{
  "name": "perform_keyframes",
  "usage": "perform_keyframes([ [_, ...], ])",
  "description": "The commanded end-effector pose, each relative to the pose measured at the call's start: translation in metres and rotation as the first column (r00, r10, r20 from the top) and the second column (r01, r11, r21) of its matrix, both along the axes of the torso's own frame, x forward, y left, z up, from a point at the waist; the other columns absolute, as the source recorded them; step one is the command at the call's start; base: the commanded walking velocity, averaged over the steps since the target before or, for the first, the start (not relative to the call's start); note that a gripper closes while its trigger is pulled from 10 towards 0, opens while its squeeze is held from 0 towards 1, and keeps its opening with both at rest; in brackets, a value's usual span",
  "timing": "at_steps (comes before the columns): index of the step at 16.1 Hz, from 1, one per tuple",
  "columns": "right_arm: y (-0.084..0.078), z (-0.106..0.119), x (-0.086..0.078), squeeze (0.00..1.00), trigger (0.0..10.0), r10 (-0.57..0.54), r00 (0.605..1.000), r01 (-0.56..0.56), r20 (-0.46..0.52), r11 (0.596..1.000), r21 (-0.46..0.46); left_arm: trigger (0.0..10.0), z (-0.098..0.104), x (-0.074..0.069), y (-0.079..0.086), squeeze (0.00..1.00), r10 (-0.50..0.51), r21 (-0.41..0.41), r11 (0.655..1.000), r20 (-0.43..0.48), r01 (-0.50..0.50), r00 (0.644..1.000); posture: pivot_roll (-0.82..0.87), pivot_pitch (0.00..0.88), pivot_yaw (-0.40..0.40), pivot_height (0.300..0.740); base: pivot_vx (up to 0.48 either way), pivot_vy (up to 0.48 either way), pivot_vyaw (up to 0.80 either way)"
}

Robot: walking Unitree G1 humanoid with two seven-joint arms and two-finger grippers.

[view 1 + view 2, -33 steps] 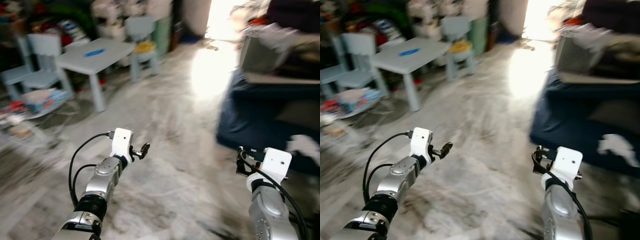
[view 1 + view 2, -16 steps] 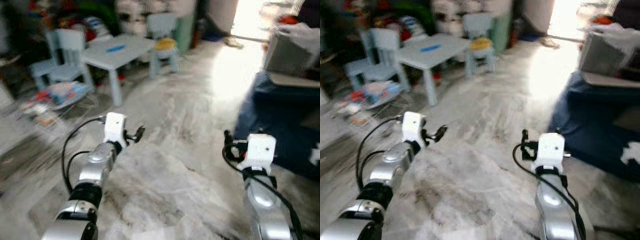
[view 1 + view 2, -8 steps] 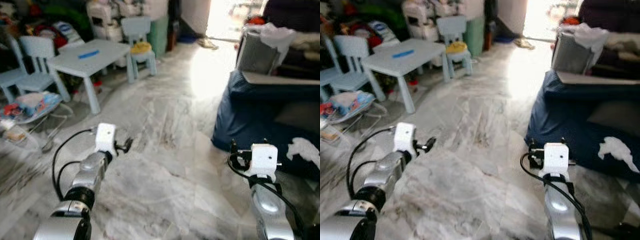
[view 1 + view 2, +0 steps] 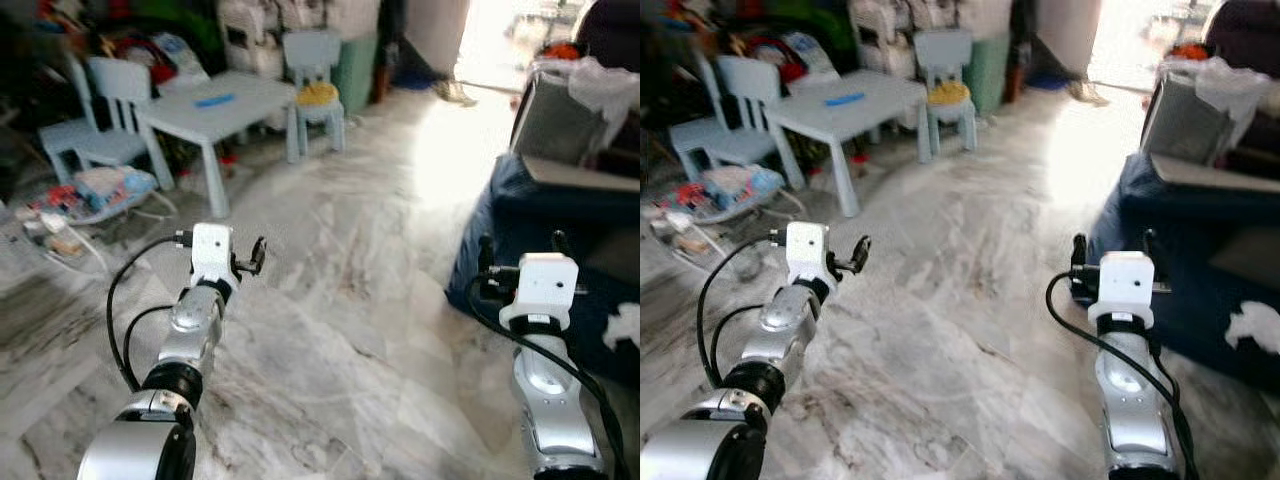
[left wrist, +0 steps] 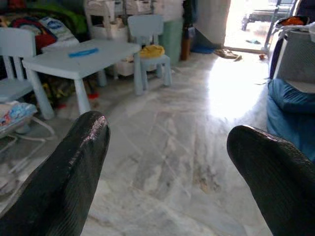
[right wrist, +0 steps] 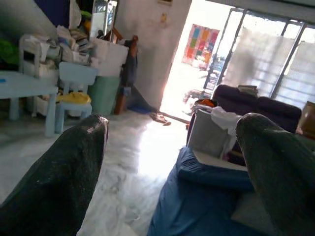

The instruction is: Hang keys on a hook

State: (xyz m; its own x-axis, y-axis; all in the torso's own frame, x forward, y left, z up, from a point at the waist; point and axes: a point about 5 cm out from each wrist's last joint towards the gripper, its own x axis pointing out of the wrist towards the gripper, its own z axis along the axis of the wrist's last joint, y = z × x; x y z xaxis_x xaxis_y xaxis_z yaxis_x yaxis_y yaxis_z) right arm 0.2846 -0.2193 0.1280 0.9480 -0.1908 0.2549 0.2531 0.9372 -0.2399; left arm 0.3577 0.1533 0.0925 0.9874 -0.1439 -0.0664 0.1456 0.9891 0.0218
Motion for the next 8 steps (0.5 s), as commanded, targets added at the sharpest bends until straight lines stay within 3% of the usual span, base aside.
perform_keyframes([
  [1,0.000,0.001,0.000,0.00,10.0,-0.001,1.000,0.001,0.006,1.000,-0.002,10.0,0.006,0.004,-0.006,0.00,-0.014,-0.003,1.000,0.020,0.014,1.000,-0.03,0.000,-0.010,0.740,0.000,0.000,0.00],
  [6,0.008,-0.002,0.000,0.00,10.0,0.010,1.000,-0.010,-0.007,1.000,0.010,10.0,0.002,0.003,-0.006,0.00,-0.028,0.021,0.999,0.004,0.028,1.000,-0.03,0.000,-0.010,0.740,0.000,0.000,0.00],
  [8,0.012,-0.005,0.000,0.00,10.0,0.026,0.999,-0.026,-0.022,0.999,0.022,10.0,0.001,0.002,-0.006,0.00,-0.026,0.027,0.999,-0.003,0.026,1.000,-0.02,0.000,-0.002,0.740,0.337,0.000,0.00],
])
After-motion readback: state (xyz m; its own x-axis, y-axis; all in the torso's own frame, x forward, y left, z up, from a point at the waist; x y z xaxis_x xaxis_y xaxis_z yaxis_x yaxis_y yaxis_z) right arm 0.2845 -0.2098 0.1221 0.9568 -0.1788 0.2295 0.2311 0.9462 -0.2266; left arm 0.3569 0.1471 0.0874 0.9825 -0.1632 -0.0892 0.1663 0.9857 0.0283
